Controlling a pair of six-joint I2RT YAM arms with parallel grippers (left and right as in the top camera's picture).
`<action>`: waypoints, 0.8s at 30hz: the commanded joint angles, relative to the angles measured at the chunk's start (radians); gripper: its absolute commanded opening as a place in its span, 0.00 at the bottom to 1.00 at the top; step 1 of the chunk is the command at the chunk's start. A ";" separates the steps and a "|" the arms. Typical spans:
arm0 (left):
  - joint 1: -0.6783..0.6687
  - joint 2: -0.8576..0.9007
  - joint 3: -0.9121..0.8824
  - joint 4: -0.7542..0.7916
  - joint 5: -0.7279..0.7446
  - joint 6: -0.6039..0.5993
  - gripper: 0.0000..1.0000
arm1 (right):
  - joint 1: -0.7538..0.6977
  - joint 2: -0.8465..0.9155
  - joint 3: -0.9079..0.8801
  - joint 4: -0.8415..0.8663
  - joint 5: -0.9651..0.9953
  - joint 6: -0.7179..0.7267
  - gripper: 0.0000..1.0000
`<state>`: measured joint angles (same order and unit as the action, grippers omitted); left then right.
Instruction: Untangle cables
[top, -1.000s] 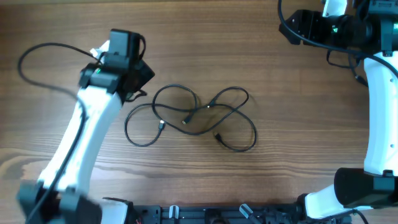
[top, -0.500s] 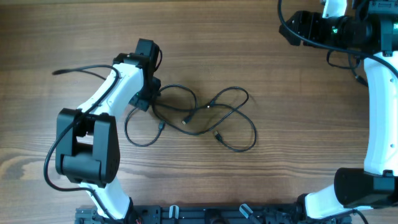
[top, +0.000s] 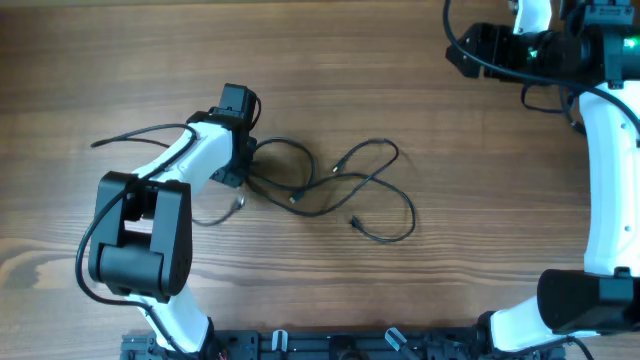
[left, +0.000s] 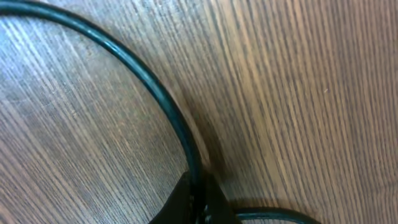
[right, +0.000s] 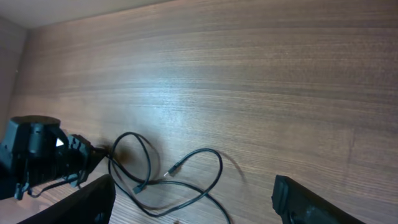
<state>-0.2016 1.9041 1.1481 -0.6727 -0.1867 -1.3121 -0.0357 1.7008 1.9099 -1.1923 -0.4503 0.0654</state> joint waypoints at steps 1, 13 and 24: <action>0.015 -0.041 0.004 -0.003 0.035 0.274 0.04 | 0.000 0.012 -0.020 0.004 0.010 -0.013 0.83; 0.014 -0.680 0.135 0.209 0.471 0.487 0.04 | 0.092 0.012 -0.019 0.034 -0.127 -0.064 0.82; 0.015 -0.829 0.135 0.400 0.453 -0.053 0.04 | 0.356 0.008 -0.019 0.070 -0.240 -0.135 0.82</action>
<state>-0.1925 1.0885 1.2785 -0.3206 0.2642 -1.1465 0.2905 1.7016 1.8992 -1.1255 -0.6289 -0.0364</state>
